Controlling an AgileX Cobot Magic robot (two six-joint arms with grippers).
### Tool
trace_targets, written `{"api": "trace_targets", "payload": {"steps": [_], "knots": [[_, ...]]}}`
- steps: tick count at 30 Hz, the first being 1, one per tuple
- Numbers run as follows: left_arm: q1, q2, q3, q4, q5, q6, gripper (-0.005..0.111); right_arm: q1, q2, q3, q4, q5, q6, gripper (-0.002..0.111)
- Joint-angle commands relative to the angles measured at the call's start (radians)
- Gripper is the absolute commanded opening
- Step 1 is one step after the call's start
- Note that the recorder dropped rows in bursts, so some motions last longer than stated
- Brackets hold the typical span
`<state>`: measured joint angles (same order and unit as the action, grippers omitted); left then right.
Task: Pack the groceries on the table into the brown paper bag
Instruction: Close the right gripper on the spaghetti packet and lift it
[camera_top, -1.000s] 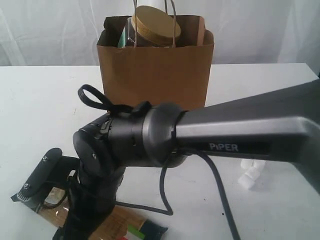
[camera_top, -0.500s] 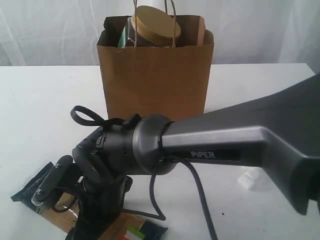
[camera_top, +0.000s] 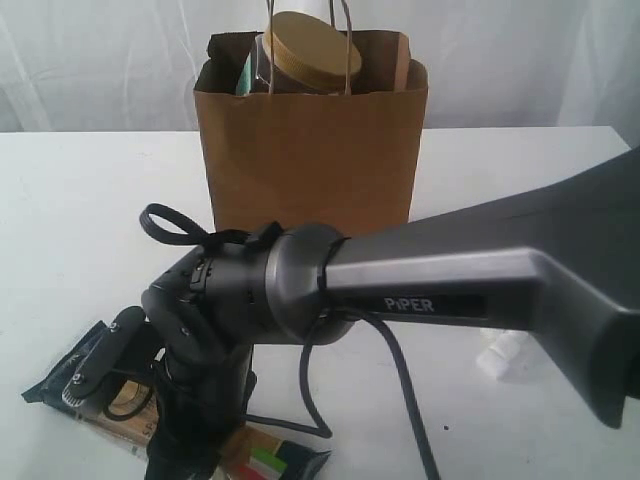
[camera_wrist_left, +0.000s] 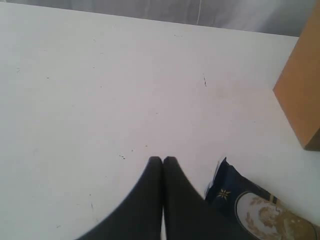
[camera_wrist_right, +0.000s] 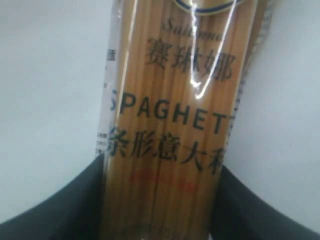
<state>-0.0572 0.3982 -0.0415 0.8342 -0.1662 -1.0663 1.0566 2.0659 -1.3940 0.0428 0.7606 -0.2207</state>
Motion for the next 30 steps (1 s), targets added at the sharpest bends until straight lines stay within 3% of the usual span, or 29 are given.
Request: {"api": "trace_targets", "payload": {"steps": [1, 24, 30], "knots": [[-0.006, -0.007, 0.004, 0.012, -0.005, -0.01, 0.0, 0.0, 0.008, 0.008, -0.017, 0.045, 0.023, 0.0], [-0.006, -0.007, 0.004, 0.012, -0.005, -0.01, 0.0, 0.0, -0.081, 0.008, -0.077, 0.06, 0.023, 0.0], [-0.006, -0.007, 0.004, 0.012, -0.005, -0.01, 0.0, -0.043, -0.142, 0.008, -0.075, 0.073, 0.021, 0.0]]}}
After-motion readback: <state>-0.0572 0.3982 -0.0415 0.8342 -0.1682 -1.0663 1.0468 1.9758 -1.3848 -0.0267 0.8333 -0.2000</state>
